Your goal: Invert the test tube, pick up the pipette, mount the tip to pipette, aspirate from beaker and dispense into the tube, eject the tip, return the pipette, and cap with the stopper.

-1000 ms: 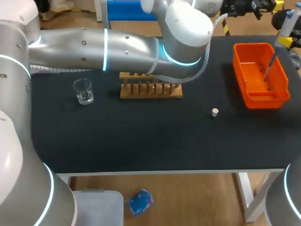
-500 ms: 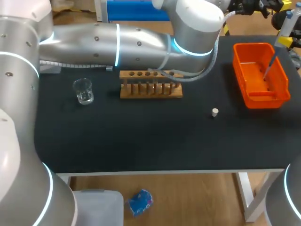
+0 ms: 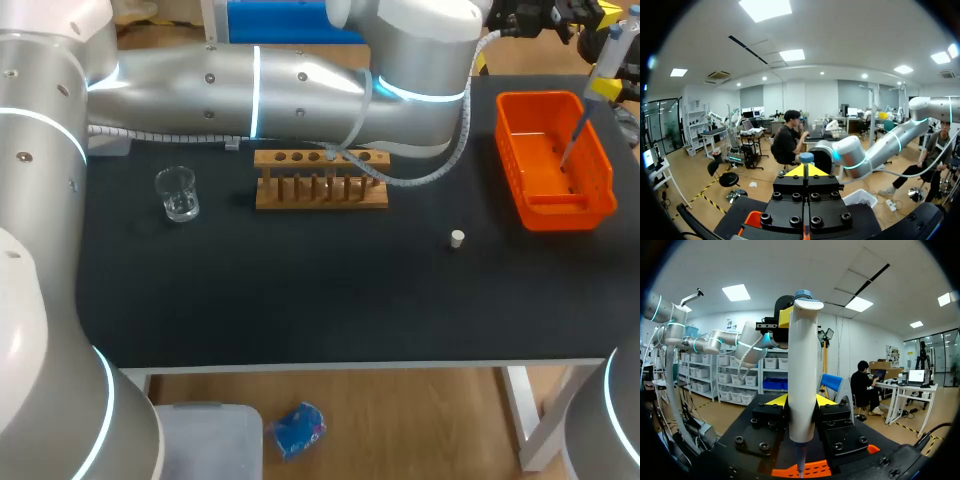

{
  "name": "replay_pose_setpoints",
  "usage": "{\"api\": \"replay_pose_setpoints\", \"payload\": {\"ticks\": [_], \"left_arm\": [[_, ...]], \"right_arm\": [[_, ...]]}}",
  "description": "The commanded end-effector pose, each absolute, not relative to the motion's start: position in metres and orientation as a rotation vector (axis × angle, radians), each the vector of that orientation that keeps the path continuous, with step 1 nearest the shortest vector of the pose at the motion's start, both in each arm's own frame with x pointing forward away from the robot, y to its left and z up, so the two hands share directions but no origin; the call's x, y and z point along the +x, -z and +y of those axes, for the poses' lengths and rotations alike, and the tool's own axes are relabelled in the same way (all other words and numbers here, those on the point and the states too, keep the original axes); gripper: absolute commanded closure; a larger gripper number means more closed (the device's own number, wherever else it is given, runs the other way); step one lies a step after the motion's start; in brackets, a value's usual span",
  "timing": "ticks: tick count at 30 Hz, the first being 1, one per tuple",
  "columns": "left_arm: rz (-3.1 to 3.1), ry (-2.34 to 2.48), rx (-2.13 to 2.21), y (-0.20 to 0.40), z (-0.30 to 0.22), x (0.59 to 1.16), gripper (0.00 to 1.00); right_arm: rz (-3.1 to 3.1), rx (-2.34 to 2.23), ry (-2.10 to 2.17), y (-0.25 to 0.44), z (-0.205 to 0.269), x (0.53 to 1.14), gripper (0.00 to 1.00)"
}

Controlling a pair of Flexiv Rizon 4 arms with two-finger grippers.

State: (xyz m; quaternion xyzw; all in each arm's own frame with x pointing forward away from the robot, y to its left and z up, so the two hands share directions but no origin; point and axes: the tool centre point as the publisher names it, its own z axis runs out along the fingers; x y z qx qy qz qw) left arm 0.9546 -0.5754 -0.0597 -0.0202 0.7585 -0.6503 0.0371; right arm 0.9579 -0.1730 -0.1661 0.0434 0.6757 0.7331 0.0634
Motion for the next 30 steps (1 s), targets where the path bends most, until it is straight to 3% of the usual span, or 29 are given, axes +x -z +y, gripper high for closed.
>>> {"api": "replay_pose_setpoints", "payload": {"ticks": [1, 30], "left_arm": [[1.909, 2.386, -0.048, 0.065, -0.579, 0.952, 1.0], [2.034, 2.301, -0.099, 0.081, -0.589, 0.95, 1.0]], "right_arm": [[2.045, 0.126, -2.218, 0.166, -0.175, 0.959, 1.0], [2.045, 0.126, -2.218, 0.166, -0.175, 0.959, 1.0]]}}
